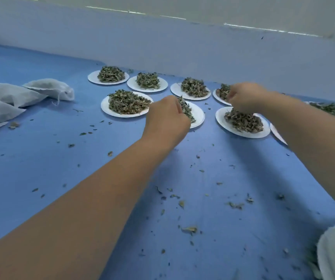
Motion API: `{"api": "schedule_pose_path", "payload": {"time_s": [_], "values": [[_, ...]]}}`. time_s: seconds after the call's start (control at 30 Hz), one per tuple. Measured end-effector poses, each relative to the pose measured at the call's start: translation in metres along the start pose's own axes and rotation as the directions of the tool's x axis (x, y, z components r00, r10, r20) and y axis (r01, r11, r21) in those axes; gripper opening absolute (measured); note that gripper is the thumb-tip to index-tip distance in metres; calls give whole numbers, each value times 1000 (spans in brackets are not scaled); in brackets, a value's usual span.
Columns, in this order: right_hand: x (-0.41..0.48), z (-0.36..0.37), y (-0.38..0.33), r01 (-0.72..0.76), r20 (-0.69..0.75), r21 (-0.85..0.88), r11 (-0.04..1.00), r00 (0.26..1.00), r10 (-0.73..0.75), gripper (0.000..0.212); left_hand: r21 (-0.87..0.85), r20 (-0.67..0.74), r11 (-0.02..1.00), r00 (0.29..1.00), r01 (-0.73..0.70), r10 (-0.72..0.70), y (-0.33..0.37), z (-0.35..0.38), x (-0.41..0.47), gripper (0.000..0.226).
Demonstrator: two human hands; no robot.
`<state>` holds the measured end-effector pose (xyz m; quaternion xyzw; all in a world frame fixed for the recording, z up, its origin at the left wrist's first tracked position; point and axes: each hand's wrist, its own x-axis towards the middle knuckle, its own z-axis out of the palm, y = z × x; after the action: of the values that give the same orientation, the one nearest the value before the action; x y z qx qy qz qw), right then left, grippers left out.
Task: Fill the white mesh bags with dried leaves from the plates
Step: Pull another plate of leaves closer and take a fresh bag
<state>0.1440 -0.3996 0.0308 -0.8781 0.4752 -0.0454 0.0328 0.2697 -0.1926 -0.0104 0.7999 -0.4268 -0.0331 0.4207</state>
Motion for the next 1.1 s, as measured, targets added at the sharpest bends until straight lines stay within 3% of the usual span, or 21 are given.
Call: {"api": "schedule_pose_path", "payload": {"time_s": [0.1,0.17,0.27,0.4,0.5,0.63,0.83,0.97,1.1], "values": [[-2,0,33,-11,85,-70,997,996,17,33,-25,161,999,987,-25,29,33,40,-2,10],[-4,5,48,-46,131,-37,998,990,51,36,-23,237,999,971,24,-18,46,61,3,19],[-5,11,63,-107,170,68,992,981,94,38,8,256,998,965,59,-59,56,82,13,27],[-4,11,80,-108,81,222,969,992,92,38,-29,245,989,960,144,-133,68,102,27,21],[-6,7,89,-103,24,303,947,995,100,31,-168,221,950,949,263,-223,70,109,35,13],[-31,-12,98,-57,-70,424,904,993,95,9,-434,241,811,918,392,-314,74,96,30,33],[-146,-42,112,-54,-67,402,914,994,89,26,-589,289,707,919,391,-268,113,50,-56,24],[-254,-45,141,-140,-39,323,936,986,161,17,-547,391,741,901,390,-185,136,43,-146,19],[-346,-38,171,-231,30,385,893,971,238,18,-386,429,875,897,292,-109,144,49,-217,7]]}}
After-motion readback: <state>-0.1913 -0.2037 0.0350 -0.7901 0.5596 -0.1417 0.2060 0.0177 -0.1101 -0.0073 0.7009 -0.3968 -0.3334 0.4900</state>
